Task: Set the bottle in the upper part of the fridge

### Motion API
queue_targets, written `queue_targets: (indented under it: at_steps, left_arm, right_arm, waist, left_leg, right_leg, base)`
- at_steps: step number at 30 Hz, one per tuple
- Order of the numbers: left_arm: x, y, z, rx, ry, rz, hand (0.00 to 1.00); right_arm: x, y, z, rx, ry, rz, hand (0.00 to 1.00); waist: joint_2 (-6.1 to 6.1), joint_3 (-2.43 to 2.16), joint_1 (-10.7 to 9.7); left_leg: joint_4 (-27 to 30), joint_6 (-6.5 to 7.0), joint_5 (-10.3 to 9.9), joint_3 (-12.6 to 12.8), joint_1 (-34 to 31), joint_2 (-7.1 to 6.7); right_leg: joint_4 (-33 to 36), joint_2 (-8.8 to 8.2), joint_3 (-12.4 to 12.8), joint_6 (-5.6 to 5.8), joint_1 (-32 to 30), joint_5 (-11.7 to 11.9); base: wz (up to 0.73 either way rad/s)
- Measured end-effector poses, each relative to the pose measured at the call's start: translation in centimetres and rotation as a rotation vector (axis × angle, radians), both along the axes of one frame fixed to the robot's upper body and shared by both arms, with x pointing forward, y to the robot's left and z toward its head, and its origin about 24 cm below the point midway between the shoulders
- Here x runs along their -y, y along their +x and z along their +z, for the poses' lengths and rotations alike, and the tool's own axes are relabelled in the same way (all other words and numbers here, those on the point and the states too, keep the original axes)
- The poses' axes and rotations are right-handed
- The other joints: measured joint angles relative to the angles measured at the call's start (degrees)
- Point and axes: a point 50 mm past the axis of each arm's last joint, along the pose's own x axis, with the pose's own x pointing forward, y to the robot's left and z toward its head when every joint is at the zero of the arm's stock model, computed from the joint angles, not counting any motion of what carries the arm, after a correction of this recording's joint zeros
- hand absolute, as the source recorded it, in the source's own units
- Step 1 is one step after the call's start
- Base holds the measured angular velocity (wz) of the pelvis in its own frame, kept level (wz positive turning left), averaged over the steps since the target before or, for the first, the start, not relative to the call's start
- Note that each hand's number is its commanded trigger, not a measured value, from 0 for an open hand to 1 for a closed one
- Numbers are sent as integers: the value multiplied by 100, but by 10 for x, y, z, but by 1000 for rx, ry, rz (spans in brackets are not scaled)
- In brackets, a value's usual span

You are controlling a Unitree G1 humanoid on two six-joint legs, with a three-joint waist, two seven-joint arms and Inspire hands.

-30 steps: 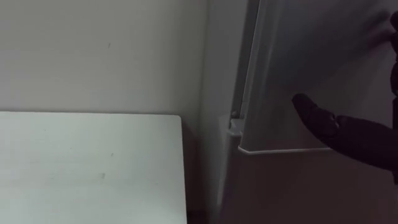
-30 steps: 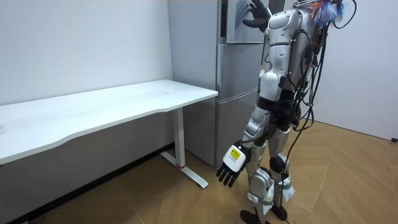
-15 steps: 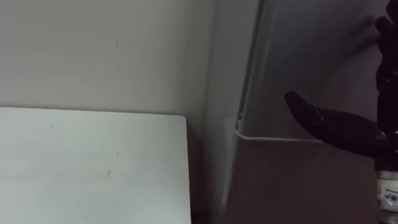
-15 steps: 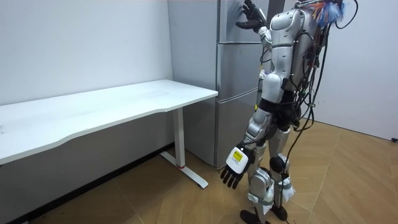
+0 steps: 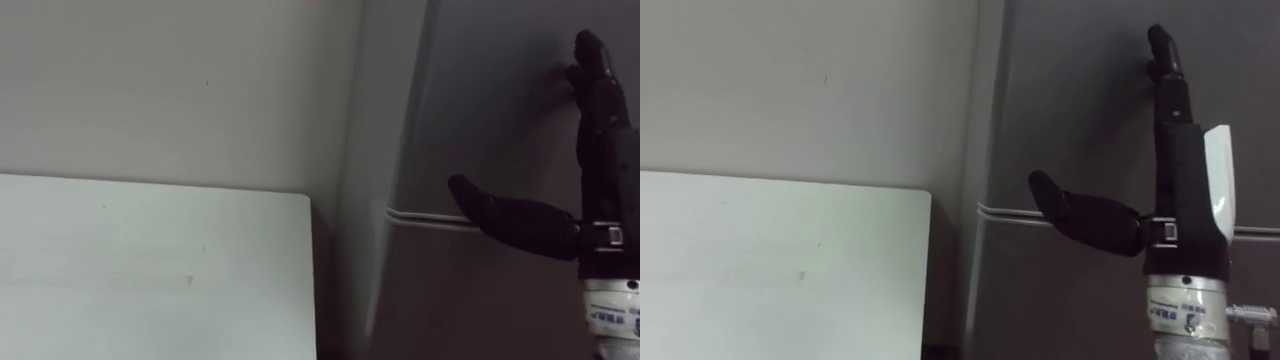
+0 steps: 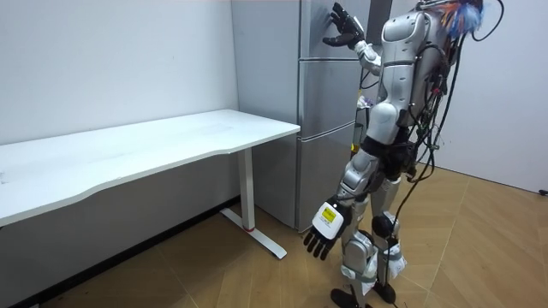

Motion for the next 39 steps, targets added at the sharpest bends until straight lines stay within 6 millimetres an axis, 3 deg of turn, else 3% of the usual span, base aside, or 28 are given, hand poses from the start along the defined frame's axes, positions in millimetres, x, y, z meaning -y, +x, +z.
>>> queue_targets:
  at_steps: [11, 16, 23, 26, 32, 34, 39]
  left_arm:
    - [1, 2, 1, -3, -22, -36, 0]
    - [1, -6, 1, -19, -23, -29, 0]
    - [1, -9, 1, -8, -24, -32, 0]
    - [1, -12, 1, -6, -20, -8, 0]
    - [-5, -23, 2, -1, -10, 61, 0]
    - [-4, -28, 2, -10, -10, 80, 0]
    - [-3, -34, 3, -6, -11, 91, 0]
  right_arm:
    - [9, 8, -23, -95, -67, -73, 0]
    - [9, 8, -21, -104, -21, -39, 0]
    - [14, 5, -22, -122, 117, 21, 0]
    - [27, -2, -32, -159, 150, -18, 0]
    - [79, -24, -50, -228, 336, -232, 0]
    - [96, -31, -51, -205, 412, -316, 0]
    - [127, -46, -56, -156, 524, -507, 0]
  waist:
    - [16, -3, -5]
    - [92, -53, -46]
    - [74, -63, -211]
    - [44, -75, -279]
    - [71, -61, -379]
    - [82, -45, -573]
    - [99, -66, -811]
  left_leg:
    - [161, 16, 39, -196, -80, -8]
    - [169, 31, 59, -202, -111, -12]
    - [152, 32, 72, -210, -67, -12]
    - [163, 37, 69, -225, -86, -17]
    - [143, 48, 59, -223, -107, -35]
    - [128, 50, 56, -233, -142, -49]
    - [31, 54, 59, -216, -179, -80]
  right_leg:
    - [0, -7, -134, 56, 57, 34]
    - [-1, -7, -134, 57, 32, 56]
    - [-13, -5, -153, 24, 92, 69]
    - [-32, -8, -161, 25, 93, 69]
    - [-25, -19, -138, 27, 54, 62]
    - [-30, -32, -174, 38, 28, 40]
    - [-11, -56, -196, 45, -24, 38]
  base:
    - [9]
    - [0]
    - [5]
    - [1]
    - [0]
    - [7]
    - [1]
